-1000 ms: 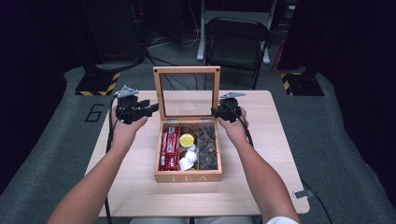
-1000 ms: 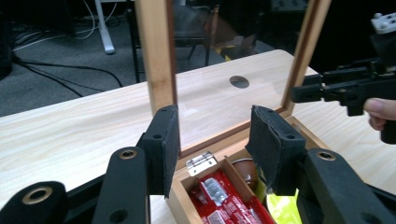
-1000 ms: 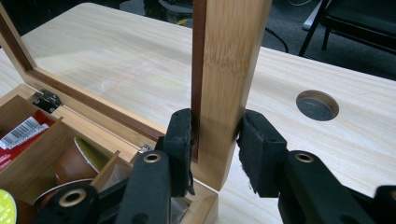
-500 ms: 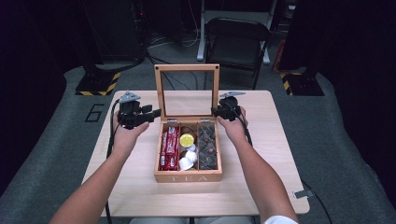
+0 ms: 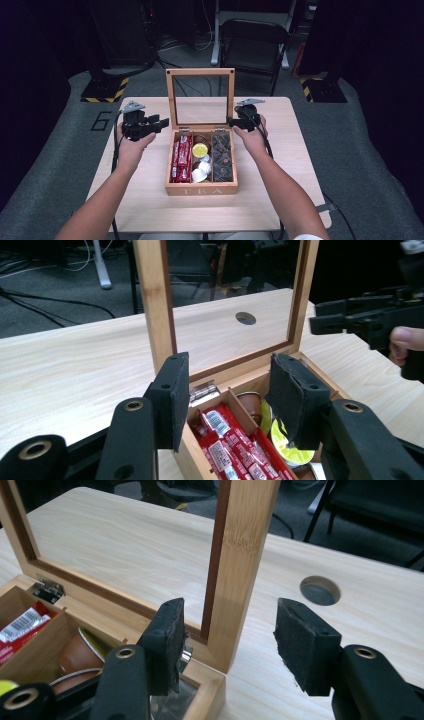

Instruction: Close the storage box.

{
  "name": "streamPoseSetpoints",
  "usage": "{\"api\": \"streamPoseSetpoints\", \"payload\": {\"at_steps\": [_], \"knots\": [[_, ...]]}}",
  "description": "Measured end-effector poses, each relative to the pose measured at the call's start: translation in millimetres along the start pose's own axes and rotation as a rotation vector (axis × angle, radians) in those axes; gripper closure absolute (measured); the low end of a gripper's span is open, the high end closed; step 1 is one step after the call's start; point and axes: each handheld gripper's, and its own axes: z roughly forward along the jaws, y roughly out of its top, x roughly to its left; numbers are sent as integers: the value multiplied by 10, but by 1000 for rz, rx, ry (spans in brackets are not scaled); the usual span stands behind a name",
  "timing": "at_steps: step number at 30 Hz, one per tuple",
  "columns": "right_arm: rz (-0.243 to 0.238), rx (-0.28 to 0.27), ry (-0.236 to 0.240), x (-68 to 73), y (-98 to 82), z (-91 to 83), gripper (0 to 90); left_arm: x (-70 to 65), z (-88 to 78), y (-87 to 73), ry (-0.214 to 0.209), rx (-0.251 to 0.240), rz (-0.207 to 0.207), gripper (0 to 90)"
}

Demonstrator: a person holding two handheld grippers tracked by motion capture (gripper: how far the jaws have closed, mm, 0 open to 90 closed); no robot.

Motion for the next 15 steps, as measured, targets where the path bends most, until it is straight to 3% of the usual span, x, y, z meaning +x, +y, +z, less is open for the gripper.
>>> {"api": "streamPoseSetpoints", "payload": {"at_steps": [8, 10, 15], "knots": [[-49, -35, 86, 153, -87, -212, 427, 65, -92, -41, 13, 8, -3, 507], [-55, -32, 130, 236, -125, -248, 410, 65, -105, -49, 15, 16, 3, 503], [-85, -9, 167, 337, -166, -249, 401, 64, -122, -77, 9, 10, -4, 503]]}}
